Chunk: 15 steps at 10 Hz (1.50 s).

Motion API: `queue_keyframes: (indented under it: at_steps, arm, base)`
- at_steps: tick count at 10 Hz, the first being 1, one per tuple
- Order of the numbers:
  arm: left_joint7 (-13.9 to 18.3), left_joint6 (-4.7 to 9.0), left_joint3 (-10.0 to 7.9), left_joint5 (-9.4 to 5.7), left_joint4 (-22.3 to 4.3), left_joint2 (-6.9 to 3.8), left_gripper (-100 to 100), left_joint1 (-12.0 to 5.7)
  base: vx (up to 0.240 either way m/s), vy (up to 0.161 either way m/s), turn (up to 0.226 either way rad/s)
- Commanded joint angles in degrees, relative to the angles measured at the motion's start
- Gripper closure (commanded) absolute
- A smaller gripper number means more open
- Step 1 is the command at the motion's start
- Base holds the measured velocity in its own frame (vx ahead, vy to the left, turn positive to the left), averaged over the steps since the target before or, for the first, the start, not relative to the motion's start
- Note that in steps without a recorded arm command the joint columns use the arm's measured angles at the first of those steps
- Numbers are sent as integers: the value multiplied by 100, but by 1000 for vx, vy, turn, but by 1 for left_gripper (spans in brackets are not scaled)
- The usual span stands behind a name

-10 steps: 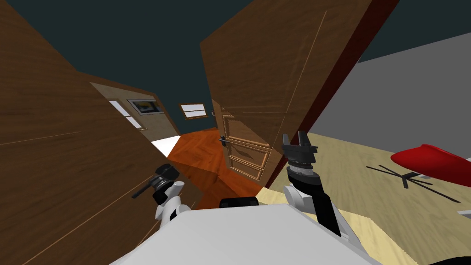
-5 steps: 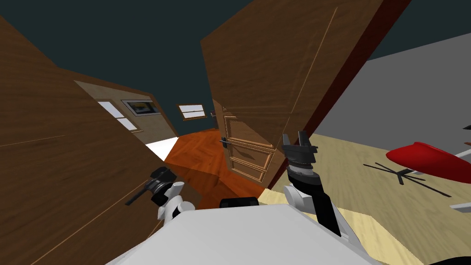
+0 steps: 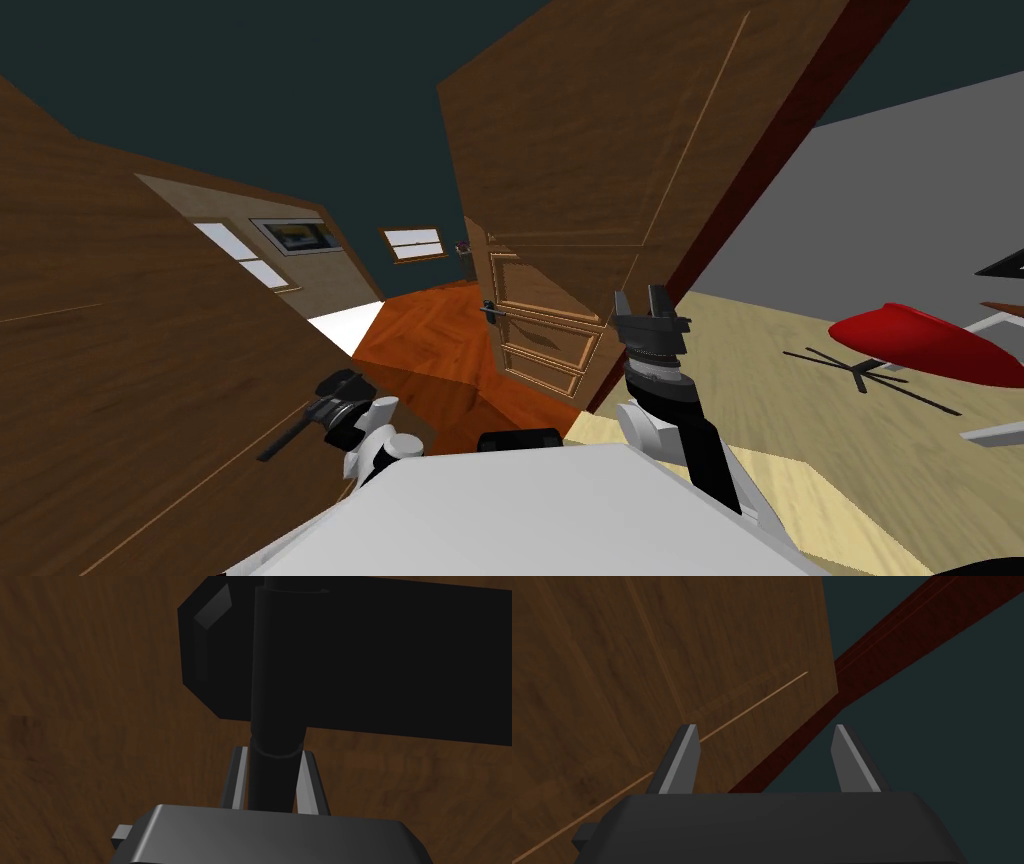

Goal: Push the door open

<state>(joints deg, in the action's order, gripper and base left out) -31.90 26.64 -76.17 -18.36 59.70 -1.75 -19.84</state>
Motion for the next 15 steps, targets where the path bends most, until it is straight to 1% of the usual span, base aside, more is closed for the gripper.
queue_keyframes:
  at_steps: [1,2,3,4,5,8,9,10,11,12,13,14,15]
  arm:
    - [-81,-93,-106,-22,286,0,100,-37]
    - [-81,-93,-106,-22,298,0,100,-37]
    - [-194,-28,-320,-67,369,-30,100,-107]
    - [-236,-4,-398,-83,395,-31,100,-133]
    - [-321,45,-559,-116,448,-21,100,-185]
    - [-451,119,-802,-167,529,32,100,-264]
    - [-533,166,-956,-199,580,90,100,-315]
    - [-533,166,-956,-199,580,90,100,-315]
    - [-641,228,-1160,-242,648,199,100,-381]
    - [-672,246,-1218,-254,667,239,100,-400]
    - [-741,286,-1347,-280,710,344,100,-442]
    - [-688,242,-1288,-271,664,331,100,-392]
    - [-782,319,-1505,-332,734,150,100,-443]
  base:
    - [39,91,-29]
    - [19,53,-3]
    - [46,107,-72]
    - [64,153,-55]
    - [87,163,-61]
    - [63,131,-36]
    - [59,121,-55]
    - [40,91,-30]
    - [70,127,-51]
    - [63,132,-45]
    - [52,133,-41]
    - [21,61,-3]
    - [36,108,-35]
